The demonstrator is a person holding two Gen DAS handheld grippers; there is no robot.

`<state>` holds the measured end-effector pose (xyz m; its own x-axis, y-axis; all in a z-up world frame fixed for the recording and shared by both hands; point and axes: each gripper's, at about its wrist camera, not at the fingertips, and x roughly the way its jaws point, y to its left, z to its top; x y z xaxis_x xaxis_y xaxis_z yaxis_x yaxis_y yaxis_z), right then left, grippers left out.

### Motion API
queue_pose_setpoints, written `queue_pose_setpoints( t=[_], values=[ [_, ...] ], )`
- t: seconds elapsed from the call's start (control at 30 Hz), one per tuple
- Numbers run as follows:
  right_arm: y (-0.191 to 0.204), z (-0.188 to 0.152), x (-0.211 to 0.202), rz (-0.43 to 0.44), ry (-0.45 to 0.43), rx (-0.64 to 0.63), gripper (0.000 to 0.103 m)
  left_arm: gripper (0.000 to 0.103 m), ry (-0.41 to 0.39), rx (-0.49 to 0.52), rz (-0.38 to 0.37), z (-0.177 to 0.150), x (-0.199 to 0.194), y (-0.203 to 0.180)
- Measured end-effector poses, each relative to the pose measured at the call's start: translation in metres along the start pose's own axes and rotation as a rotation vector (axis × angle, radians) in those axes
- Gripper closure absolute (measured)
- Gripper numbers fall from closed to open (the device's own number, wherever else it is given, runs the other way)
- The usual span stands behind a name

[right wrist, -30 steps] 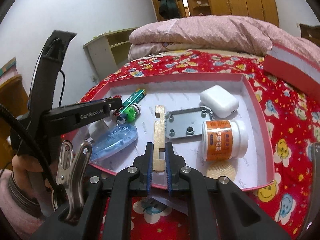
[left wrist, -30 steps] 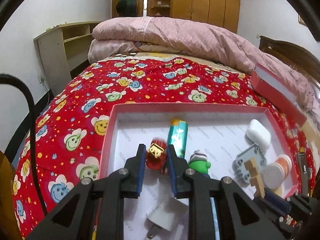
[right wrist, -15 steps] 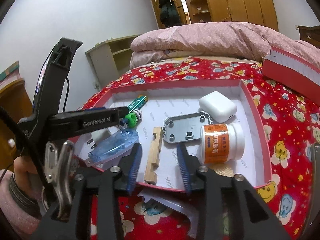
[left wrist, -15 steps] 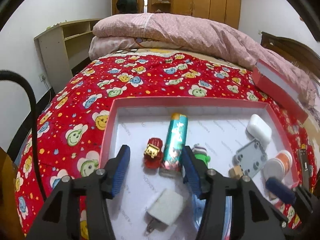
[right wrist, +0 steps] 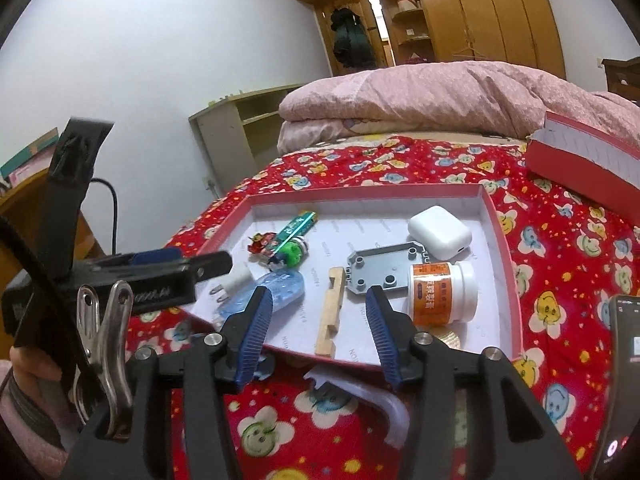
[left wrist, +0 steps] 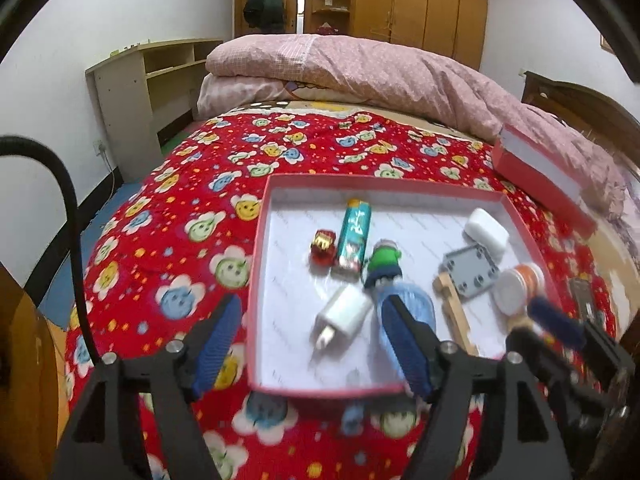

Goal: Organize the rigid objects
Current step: 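Withdraw both tools from the box toward the two handles beside it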

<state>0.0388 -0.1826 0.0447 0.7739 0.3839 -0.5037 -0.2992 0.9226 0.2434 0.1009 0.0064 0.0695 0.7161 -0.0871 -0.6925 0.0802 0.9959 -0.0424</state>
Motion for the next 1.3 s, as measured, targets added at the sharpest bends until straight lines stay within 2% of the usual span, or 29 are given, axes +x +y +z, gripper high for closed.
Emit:
queue_pose_setpoints(
  t=[0.2, 0.43, 0.53, 0.7, 0.8, 0.9, 1.03, 1.3],
  values=[
    [0.003, -0.009, -0.02, 0.006, 0.025, -0.006, 0.053, 0.022, 0.016, -0.03, -0.005, -0.023, -0.019, 0.006],
    [-0.003, -0.042, -0.04, -0.067, 0.083, -0.052, 0.053, 0.02, 0.037, -0.025, 0.008, -0.056, -0.023, -0.001],
    [-0.014, -0.055, -0.043, -0.116, 0.113, -0.033, 0.052, 0.019, 0.063, -0.014, -0.02, -0.061, -0.017, -0.011],
    [-0.028, -0.061, -0.042, -0.147, 0.13, 0.021, 0.051, 0.016, 0.095, 0.021, -0.122, -0.065, -0.006, -0.035],
    [-0.031, -0.063, -0.04, -0.147, 0.142, 0.029, 0.051, 0.016, 0.104, 0.038, -0.128, -0.065, 0.001, -0.046],
    [-0.034, -0.066, -0.035, -0.15, 0.159, 0.037, 0.051, 0.016, 0.106, 0.018, -0.106, -0.064, 0.008, -0.048],
    [-0.034, -0.07, -0.033, -0.149, 0.165, 0.04, 0.051, 0.016, 0.076, 0.022, -0.035, -0.062, 0.015, -0.05],
    [-0.03, -0.073, -0.031, -0.127, 0.152, 0.019, 0.038, 0.013, 0.037, 0.017, 0.013, -0.062, 0.022, -0.055]
  ],
)
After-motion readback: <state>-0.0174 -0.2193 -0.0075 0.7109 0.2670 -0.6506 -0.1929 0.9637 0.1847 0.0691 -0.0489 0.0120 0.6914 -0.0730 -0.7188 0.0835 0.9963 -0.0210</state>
